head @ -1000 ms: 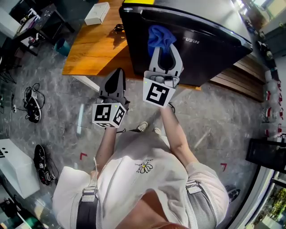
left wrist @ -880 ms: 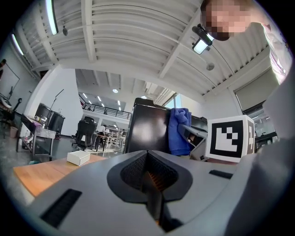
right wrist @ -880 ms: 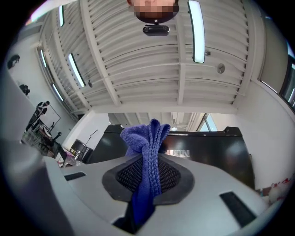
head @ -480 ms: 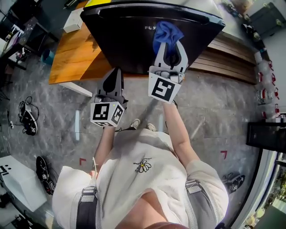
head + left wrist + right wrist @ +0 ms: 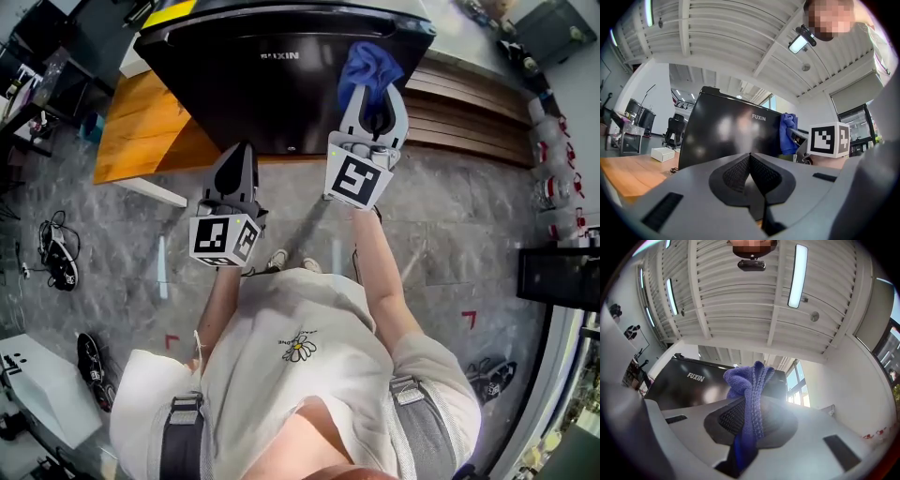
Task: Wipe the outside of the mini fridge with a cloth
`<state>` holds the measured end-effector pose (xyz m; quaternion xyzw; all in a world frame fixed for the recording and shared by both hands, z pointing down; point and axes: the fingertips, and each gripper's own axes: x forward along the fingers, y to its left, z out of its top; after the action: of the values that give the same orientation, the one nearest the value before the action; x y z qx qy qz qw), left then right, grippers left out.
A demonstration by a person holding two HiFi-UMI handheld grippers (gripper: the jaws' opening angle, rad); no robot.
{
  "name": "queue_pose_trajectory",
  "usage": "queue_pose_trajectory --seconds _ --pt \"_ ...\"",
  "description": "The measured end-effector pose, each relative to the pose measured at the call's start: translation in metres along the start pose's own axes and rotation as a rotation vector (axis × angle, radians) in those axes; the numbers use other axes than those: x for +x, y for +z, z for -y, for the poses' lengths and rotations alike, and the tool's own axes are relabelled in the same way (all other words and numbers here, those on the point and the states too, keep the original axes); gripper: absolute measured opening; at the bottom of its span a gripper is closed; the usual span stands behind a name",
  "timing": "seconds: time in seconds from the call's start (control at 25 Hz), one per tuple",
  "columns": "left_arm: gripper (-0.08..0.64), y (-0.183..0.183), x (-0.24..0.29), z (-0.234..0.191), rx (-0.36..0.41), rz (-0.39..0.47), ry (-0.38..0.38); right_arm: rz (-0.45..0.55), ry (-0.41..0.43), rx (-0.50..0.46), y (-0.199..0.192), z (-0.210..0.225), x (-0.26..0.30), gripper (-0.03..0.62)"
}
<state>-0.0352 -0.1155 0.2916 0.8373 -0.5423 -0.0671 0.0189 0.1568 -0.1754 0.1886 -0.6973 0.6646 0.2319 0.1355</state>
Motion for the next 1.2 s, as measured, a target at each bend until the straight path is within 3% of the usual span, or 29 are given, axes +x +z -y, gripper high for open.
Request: queue_pose_trajectory --seconds 0.32,0.68,1.2 --pt "0.005 -0.004 0.008 0.015 0.018 -0.015 -0.024 -0.073 -0.06 -0.06 -0.02 0.04 -0.004 0.063" --pt "0.005 -0.002 0.013 0.016 0.031 -0.019 -0.023 -0.081 -0.092 -0.07 -0.027 0.06 -0.005 0.063" --pt "0.005 0.003 -0.008 -0.006 0.023 -0.017 0.031 -0.084 -0.128 -0.082 -0.028 0.071 -0.007 0.063"
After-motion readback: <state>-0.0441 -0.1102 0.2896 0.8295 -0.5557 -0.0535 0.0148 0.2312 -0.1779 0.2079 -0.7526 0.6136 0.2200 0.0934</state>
